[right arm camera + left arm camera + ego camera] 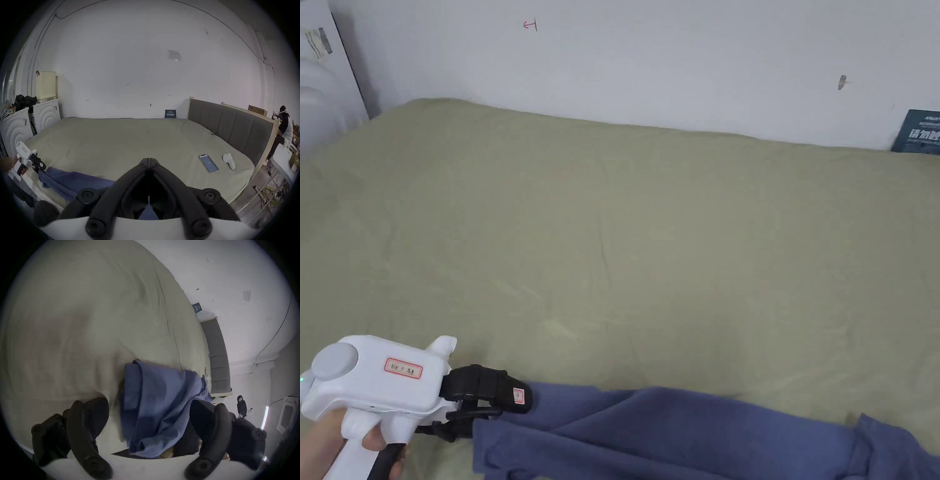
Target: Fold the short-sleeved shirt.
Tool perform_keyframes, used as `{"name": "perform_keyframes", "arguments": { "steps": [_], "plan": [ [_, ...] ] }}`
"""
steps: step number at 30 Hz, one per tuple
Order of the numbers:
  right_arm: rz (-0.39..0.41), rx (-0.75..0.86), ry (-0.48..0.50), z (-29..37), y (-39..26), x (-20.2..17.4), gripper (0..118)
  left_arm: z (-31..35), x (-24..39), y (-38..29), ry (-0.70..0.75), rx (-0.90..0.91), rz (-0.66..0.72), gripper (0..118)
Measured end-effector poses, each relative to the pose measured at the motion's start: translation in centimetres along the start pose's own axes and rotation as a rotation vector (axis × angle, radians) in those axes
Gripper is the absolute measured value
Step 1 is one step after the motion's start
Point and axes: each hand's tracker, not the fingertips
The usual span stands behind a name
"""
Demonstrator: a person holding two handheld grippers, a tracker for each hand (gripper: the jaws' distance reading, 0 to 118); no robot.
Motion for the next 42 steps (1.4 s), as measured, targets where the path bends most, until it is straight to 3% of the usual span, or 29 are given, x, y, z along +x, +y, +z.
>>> {"name": "perform_keyframes", "arguments": {
  "steps": [5,7,8,9,10,12,13,14,16,29,31,36,42],
  "plan": [
    [-0.005,-0.003,0.011,-0.1,-0.1,-0.2,0,-1.0,0.3,-0.9,-0.086,0.002,0.039,104],
    [-0.011,-0.005,0.021,-0.1,-0.1,-0.2,0,-1.6,0.6,-1.2,-0.102,-0.001,0.054,97],
    [-0.014,-0.005,0.025,-0.1,-0.1,-0.3,0,-1.6,0.6,-1.1,-0.128,0.002,0.079,83],
    [-0.016,-0.005,0.028,0.1,-0.1,-0.3,0,-1.9,0.8,-1.1,-0.127,-0.002,0.077,45],
    [-0.020,-0.004,0.031,0.2,-0.1,-0.3,0,-2.3,0.9,-1.2,-0.047,0.004,0.070,14],
    [-0.023,-0.001,0.038,0.6,-0.1,-0.3,0,-2.9,0.1,-1.0,0.076,-0.006,0.039,14],
    [-0.022,0.002,0.037,0.8,-0.2,0.0,0,-2.7,0.1,-0.9,-0.027,-0.002,0.068,14],
    [-0.024,0.004,0.039,1.0,-0.1,0.1,0,-2.2,0.4,-0.9,-0.026,0.011,0.077,13],
    [-0.034,0.009,0.047,1.3,0.0,0.4,0,-1.3,1.0,-0.8,0.012,0.040,0.036,13],
    [-0.045,0.045,0.072,2.1,0.9,1.2,0,8.3,2.3,-1.3,0.130,0.211,0.081,12],
    [-0.044,0.052,0.075,2.1,0.9,1.2,0,8.9,4.3,-1.9,0.157,0.211,0.076,12],
    [-0.065,0.051,0.078,2.2,0.6,1.6,0,7.9,12.1,-3.0,0.287,0.177,-0.114,12],
    [-0.097,0.048,0.089,3.0,-0.3,2.3,0,2.4,20.9,-3.7,0.314,0.058,-0.259,12]
  ]
}}
